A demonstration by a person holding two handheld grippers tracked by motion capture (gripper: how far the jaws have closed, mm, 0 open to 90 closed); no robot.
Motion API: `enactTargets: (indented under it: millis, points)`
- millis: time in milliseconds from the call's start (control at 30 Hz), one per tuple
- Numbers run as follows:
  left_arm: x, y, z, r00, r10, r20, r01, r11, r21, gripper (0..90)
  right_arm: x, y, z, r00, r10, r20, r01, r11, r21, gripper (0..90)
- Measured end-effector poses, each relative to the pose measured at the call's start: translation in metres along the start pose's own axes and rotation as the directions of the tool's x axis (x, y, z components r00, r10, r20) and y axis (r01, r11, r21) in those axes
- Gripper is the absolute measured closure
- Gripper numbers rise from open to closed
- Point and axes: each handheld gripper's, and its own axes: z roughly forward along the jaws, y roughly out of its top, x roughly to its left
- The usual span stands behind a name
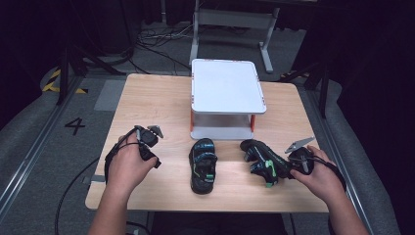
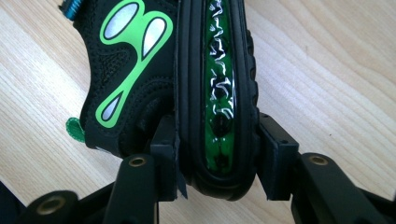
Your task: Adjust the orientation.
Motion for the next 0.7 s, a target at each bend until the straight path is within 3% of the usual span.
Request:
enactTargets:
  millis: [67,133,233,267,367,400,500,533,567,633,700]
  points:
    - [-0.001,0.001,0.001,0.9999,-0.001,0.012,0.001,1.0,-0.001,31.5,0.001,0.001,-0.004,0.9995,0.03,-0.008,-0.03,0.999,-0.018,59.5]
    - [-0.001,0.001,0.001,1.0,0.002,0.009,-0.002,1.0,0.0,31.5,0.003,0.003,-0.009,0.9956,0.056,-0.075,-0.058,0.998,-0.032,60.0]
    - [-0.002,0.002,0.001,0.9999,-0.001,0.011,0.001,1.0,0.0,31.7,0.014,0.007,-0.014,0.9841,0.043,-0.172,-0.05,0.998,-0.035,60.1]
    - [-0.002,0.003,0.001,0.9999,0.006,0.015,-0.006,1.0,-0.002,31.8,0.017,0.009,-0.014,0.9817,0.041,-0.186,-0.048,0.998,-0.035,60.0]
    - [-0.004,0.004,0.002,0.9998,0.009,0.017,-0.009,1.0,0.001,32.2,0.024,0.012,-0.01,0.9603,0.063,-0.272,-0.065,0.998,0.001,59.8]
    - [-0.004,0.004,0.002,0.9998,0.007,0.017,-0.007,1.0,0.0,32.1,0.024,0.012,-0.007,0.9565,0.075,-0.282,-0.075,0.997,0.012,59.6]
    - [-0.005,0.004,0.002,0.9998,0.008,0.019,-0.008,1.0,0.0,32.1,0.017,0.009,-0.002,0.9364,0.149,-0.318,-0.15,0.988,0.024,58.7]
    - [-0.005,0.004,0.002,0.9998,0.008,0.02,-0.008,1.0,0.001,32.1,0.015,0.008,-0.002,0.9375,0.158,-0.31,-0.167,0.986,-0.001,57.2]
    - [-0.005,0.004,0.002,0.9998,0.008,0.02,-0.008,1.0,0.001,32.1,0.014,0.007,-0.003,0.9448,0.165,-0.283,-0.181,0.983,-0.032,54.9]
    - [-0.005,0.004,0.002,0.9998,0.008,0.017,-0.008,1.0,0.0,32.1,0.013,0.007,-0.002,0.9718,0.131,-0.196,-0.144,0.988,-0.051,50.7]
    - [-0.005,0.004,0.002,0.9997,0.015,0.018,-0.015,0.9999,-0.001,32.1,0.011,0.006,0.002,0.9774,0.12,-0.174,-0.126,0.992,-0.024,50.4]
